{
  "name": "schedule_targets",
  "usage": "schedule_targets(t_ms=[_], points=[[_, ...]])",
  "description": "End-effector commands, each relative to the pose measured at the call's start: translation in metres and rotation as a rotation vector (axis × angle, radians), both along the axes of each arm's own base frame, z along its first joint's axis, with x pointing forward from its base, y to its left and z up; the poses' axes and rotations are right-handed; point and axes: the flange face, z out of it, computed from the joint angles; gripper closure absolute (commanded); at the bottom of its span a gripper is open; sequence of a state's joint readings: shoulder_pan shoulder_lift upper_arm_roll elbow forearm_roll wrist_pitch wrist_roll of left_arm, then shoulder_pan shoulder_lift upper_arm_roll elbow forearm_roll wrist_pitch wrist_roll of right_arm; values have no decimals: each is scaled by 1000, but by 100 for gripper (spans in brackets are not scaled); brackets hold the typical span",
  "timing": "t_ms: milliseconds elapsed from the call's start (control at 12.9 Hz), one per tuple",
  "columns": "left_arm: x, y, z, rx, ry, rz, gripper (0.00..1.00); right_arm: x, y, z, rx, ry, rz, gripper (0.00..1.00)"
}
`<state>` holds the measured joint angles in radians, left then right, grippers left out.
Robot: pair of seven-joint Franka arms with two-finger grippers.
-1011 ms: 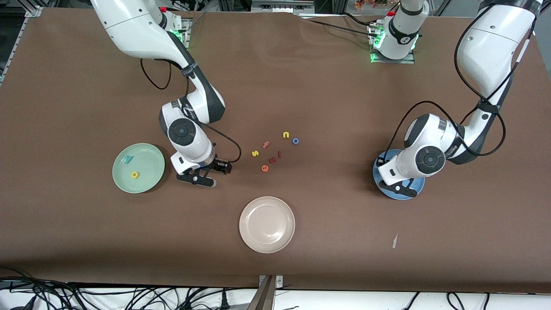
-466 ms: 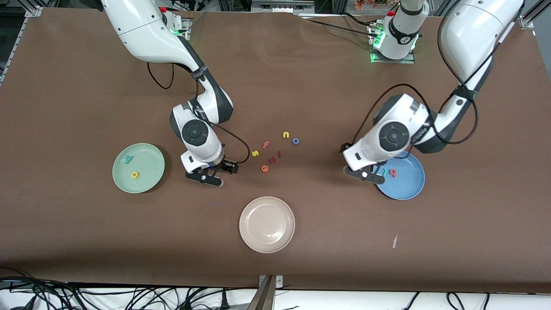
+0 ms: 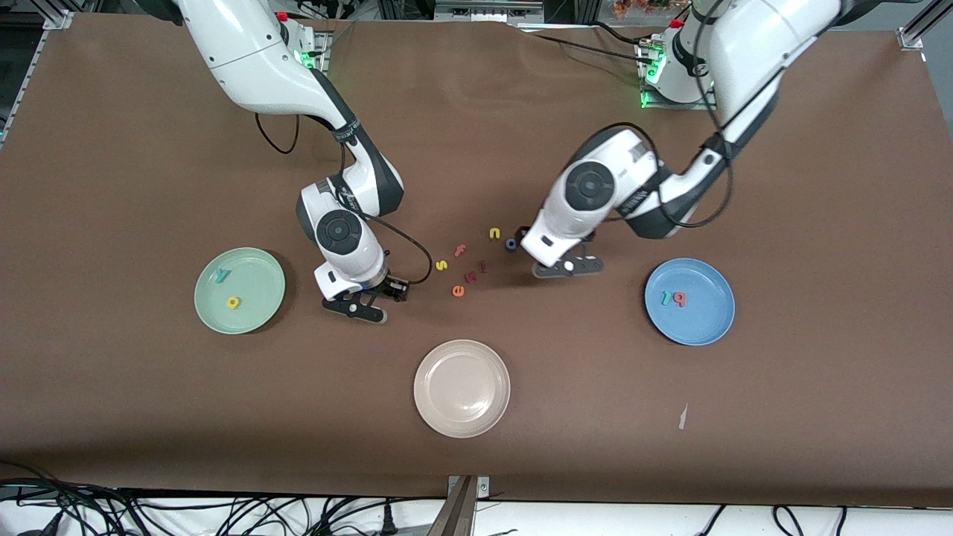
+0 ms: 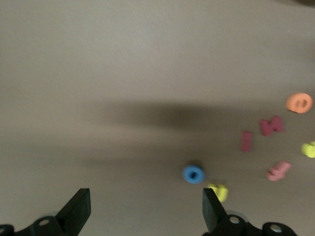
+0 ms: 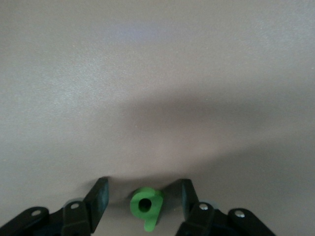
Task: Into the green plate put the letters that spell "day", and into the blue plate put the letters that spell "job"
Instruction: 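Grasp green q with the right gripper while the left gripper grasps blue o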
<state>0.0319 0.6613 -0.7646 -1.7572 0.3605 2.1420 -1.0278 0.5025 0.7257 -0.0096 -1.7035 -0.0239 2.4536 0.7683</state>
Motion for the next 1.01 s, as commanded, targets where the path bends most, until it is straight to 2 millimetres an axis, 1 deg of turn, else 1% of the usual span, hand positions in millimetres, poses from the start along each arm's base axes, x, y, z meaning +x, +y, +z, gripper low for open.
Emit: schedule_targets(t_ms=[0,78,155,233,311,389,466,544,622,700,777,855,933], points=[[-3,-18,-12,-14,-8,239,0,-6,1,-5,0,-4,-13,40],[-4,-19,-19,-10,1,289,0,-8,1,-6,-1,1,-12,42],[-6,-21,-25,-13,11,303,1,-10,2,-5,-1,2,-10,49],[-6,-22,-36,-33,17,322,7,-11,1,-5,1,7,-14,55],[-10,-27,-50,-48,26,346,11,-12,2,-6,3,11,-17,57],[-10,-28,-60,-42,18,353,17,-12,2,-6,1,12,-15,59],[-15,-31,-69,-27,15,343,23,-14,2,-8,1,15,-14,62],[-19,-33,-78,-18,14,338,32,-15,1,-8,-1,18,-13,67],[-23,-37,-85,-19,13,330,38,-16,0,-9,-2,20,-11,70],[-24,-38,-88,-23,15,334,42,-16,0,-7,-1,18,-6,77],[-25,-40,-88,-21,15,345,42,-16,-1,-5,-3,19,-3,80],[-26,-40,-88,-19,17,352,46,-15,-2,0,0,15,1,81],[-26,-40,-90,-19,19,353,47,-13,-6,9,2,10,12,81]])
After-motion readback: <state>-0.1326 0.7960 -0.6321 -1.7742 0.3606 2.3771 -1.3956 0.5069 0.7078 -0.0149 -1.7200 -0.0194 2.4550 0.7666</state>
